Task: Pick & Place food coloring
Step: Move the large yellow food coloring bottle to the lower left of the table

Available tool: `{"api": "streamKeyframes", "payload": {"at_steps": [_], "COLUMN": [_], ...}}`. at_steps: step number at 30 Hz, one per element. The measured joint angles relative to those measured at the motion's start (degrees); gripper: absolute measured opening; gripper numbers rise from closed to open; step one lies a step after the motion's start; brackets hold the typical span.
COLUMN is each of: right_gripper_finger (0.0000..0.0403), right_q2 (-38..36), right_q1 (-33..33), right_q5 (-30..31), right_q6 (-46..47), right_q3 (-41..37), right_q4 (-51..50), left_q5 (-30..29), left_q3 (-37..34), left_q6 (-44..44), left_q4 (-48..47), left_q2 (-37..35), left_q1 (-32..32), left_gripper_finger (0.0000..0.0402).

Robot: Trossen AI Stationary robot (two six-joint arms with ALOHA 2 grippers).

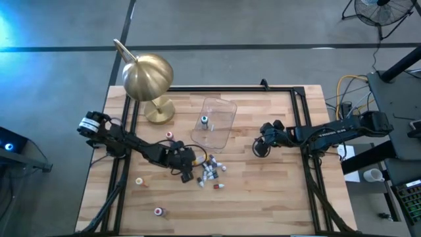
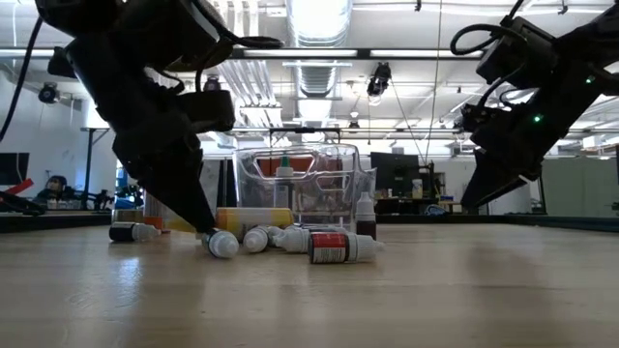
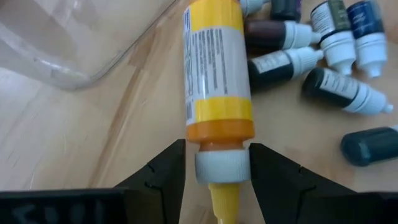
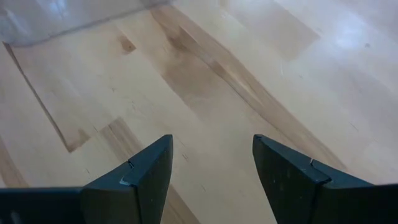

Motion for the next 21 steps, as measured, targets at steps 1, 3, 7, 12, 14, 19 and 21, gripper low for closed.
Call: {"api": "streamKeyframes", "payload": {"at_steps": [1,3,7,12,14,19,21], "right_gripper_finger": [0.0215,0.0215,0.0215,0.0215,0.0215,0.0215,0.0215], "right_q2": [0.0,0.0,0.0,0.0,0.0,0.0,0.0], "right_q1": [0.01,0.0,0.01,0.0,0.01,0.01,0.0], "right_q5": [0.0,0.0,0.0,0.0,0.0,0.0,0.0], "right_q6": [0.0,-0.01,-0.01,0.0,0.0,-0.02,0.0], "right_q3": [0.03,0.03,0.01,0.01,0.01,0.01,0.01], "right_q4": [0.05,-0.05,-0.04,-0.02,-0.03,-0.04,-0.01], "left_q5": [-0.03,-0.14,-0.31,-1.34,-2.58,-3.82,-3.82], "left_q3": [-0.26,-0.87,-1.33,-1.49,-1.49,-1.49,-1.47], "left_q6": [0.13,0.37,-0.03,-2.64,-3.93,-4.52,-4.53], "left_q4": [0.01,0.0,0.02,0.21,0.2,0.46,0.44], "left_q2": [0.0,0.0,0.0,0.0,0.0,0.0,0.0], "left_q1": [0.0,0.0,0.0,0.04,0.07,0.07,0.07], "left_gripper_finger": [0.0145,0.0145,0.0145,0.0145,0.0145,0.0145,0.0145]}}
